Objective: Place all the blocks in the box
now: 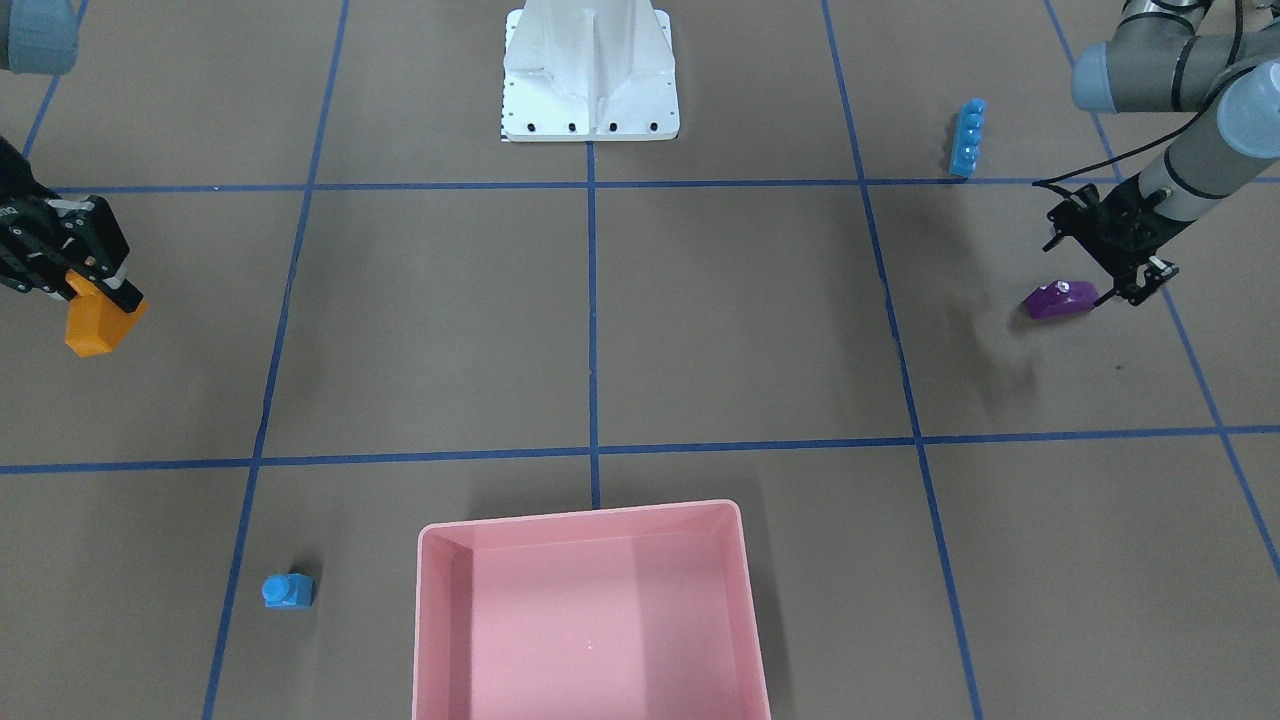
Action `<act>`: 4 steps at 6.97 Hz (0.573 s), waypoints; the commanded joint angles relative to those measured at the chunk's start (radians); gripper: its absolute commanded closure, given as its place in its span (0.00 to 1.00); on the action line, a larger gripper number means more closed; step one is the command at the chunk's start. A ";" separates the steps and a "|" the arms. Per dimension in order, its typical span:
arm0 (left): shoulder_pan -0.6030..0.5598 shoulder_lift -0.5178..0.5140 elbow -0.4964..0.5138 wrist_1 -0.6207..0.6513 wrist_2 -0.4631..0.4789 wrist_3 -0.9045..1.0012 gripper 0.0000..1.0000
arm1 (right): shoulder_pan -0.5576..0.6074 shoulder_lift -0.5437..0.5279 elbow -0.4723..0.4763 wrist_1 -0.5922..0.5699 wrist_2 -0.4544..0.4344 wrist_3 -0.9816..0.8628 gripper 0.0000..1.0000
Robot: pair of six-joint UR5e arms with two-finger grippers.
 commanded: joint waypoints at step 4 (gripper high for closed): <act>0.038 -0.044 0.087 -0.005 0.027 -0.001 0.00 | 0.012 0.080 0.014 -0.009 -0.001 0.038 1.00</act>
